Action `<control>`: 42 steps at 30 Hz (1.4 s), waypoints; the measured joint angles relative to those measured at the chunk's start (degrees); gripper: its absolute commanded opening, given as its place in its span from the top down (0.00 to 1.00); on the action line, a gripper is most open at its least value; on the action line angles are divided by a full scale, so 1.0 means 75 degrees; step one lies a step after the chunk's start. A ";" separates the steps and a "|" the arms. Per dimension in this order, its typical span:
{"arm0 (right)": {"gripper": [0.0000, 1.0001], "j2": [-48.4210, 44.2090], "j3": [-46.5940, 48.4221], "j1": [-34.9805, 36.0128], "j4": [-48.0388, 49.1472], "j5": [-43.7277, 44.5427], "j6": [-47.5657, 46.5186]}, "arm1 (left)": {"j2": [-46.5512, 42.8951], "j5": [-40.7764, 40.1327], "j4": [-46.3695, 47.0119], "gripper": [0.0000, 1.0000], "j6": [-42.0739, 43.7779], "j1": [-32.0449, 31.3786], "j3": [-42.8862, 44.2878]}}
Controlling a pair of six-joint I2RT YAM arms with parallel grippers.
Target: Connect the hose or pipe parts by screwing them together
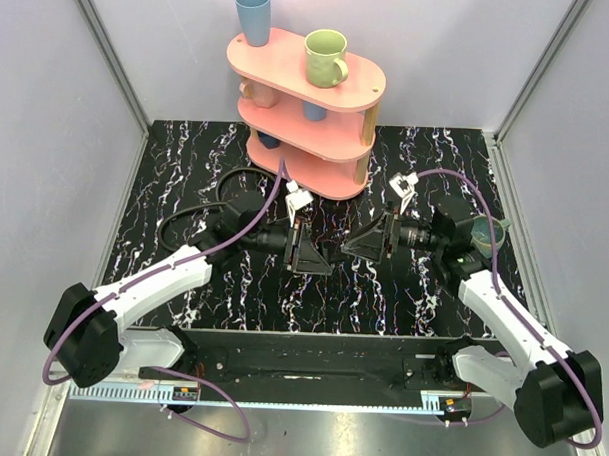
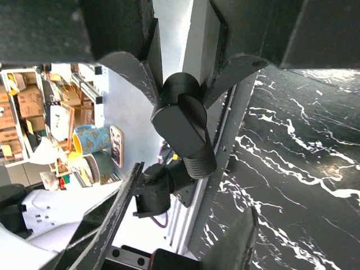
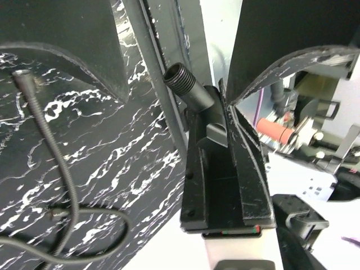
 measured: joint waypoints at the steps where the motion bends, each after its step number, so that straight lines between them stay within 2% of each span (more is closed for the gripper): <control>1: 0.23 0.0108 0.0000 0.0000 0.0099 -0.0265 0.0023 | 0.0000 0.0102 -0.0052 1.00 0.0006 0.0006 -0.0003; 9: 0.21 0.0184 -0.0181 0.0044 0.1040 -0.1303 0.0446 | 0.0079 0.0542 -0.0026 1.00 -0.0026 0.0006 -0.0015; 19: 0.27 0.0382 -0.0201 0.0294 0.1186 -0.1638 0.0571 | 0.0315 0.0854 0.0606 1.00 -0.0522 0.0006 -0.0050; 24: 0.39 0.0455 -0.0201 0.0373 0.0810 -0.1635 0.0414 | 0.0315 0.0997 0.0796 1.00 -0.0650 0.0006 -0.0050; 26: 0.49 0.0452 -0.0201 0.0405 0.0737 -0.1635 0.0385 | 0.0315 0.1017 0.0796 1.00 -0.0650 0.0006 -0.0050; 30: 0.56 0.0417 -0.0201 0.0417 0.0629 -0.1594 0.0326 | 0.0315 0.1128 0.0825 1.00 -0.0647 0.0017 -0.0050; 31: 0.61 0.0396 -0.0201 0.0414 0.0612 -0.1571 0.0323 | 0.0315 0.1151 0.0839 1.00 -0.0653 0.0020 -0.0050; 32: 0.73 0.0379 -0.0201 0.0414 0.0603 -0.1556 0.0315 | 0.0315 0.1183 0.0874 1.00 -0.0682 0.0032 -0.0050; 33: 0.79 0.0353 -0.0204 0.0414 0.0592 -0.1533 0.0306 | 0.0315 0.1233 0.0938 1.00 -0.0720 0.0044 -0.0050; 35: 0.91 0.0289 -0.0207 0.0405 0.0574 -0.1530 0.0274 | 0.0309 0.1329 0.1046 0.82 -0.0787 0.0076 -0.0050; 37: 0.97 0.0122 -0.0233 0.0405 0.0583 -0.1486 0.0291 | 0.0309 0.1411 0.1186 0.63 -0.0877 0.0146 -0.0050; 40: 1.00 -0.0154 -0.0326 0.0405 0.0644 -0.1294 0.0370 | 0.0286 0.1361 0.1437 0.51 -0.1049 0.0169 -0.0050; 42: 1.00 -0.0376 -0.0411 0.0408 0.0746 -0.1116 0.0434 | 0.0280 0.1265 0.1542 0.46 -0.1221 0.0216 -0.0050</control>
